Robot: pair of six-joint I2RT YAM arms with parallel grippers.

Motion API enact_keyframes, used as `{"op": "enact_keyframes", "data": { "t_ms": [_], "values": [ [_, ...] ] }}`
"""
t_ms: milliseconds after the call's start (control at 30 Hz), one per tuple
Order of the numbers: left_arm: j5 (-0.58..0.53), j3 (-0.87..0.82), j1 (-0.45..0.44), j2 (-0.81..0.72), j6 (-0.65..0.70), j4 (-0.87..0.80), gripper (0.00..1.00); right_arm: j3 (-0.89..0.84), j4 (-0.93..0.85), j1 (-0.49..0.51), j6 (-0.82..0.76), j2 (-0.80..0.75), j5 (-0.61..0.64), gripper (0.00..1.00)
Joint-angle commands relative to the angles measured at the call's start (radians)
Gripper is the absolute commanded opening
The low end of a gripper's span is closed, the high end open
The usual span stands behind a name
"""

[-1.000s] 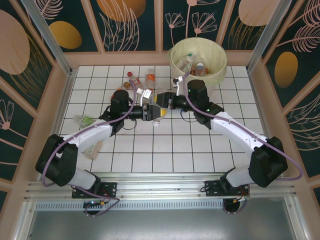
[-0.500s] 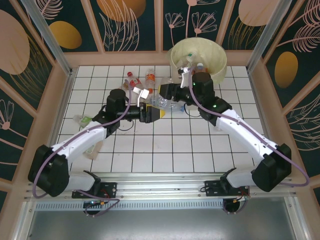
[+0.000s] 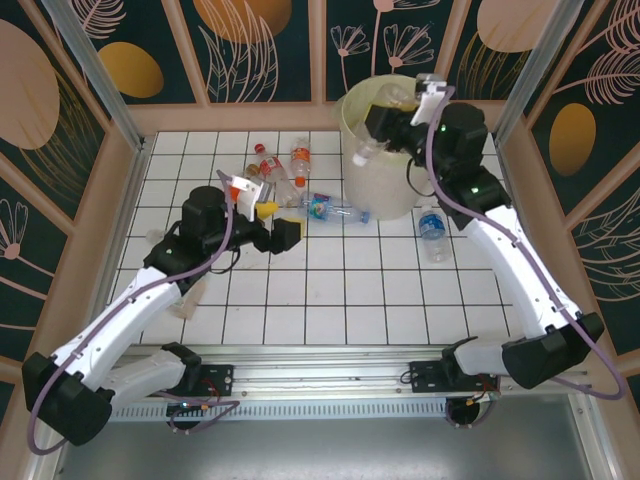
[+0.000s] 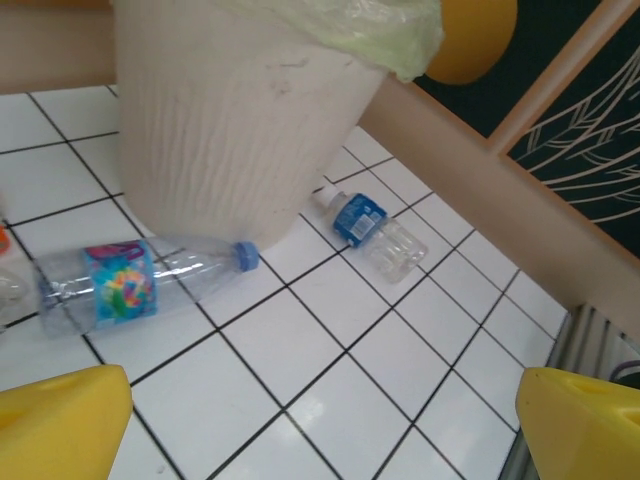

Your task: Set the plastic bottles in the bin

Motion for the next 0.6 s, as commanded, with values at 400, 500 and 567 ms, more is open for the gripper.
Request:
{"op": "enact_keyframes", "data": {
  "t_ms": [400, 500, 567],
  "values": [
    [-0.142, -0.031, -0.005, -0.086, 0.075, -0.145, 0.99, 0.375, 0.003, -0.085, -0.105, 0.389, 0.115, 0.53],
    [-0.143, -0.042, -0.005, -0.087, 0.077, -0.144, 0.99, 0.482, -0.055, -0.087, -0.125, 0.49, 0.137, 0.52],
    [-0.142, -0.052, -0.005, -0.086, 0.074, -0.141, 0.99, 0.571, -0.121, -0.087, -0.141, 0.56, 0.15, 0.52]
  ]
}}
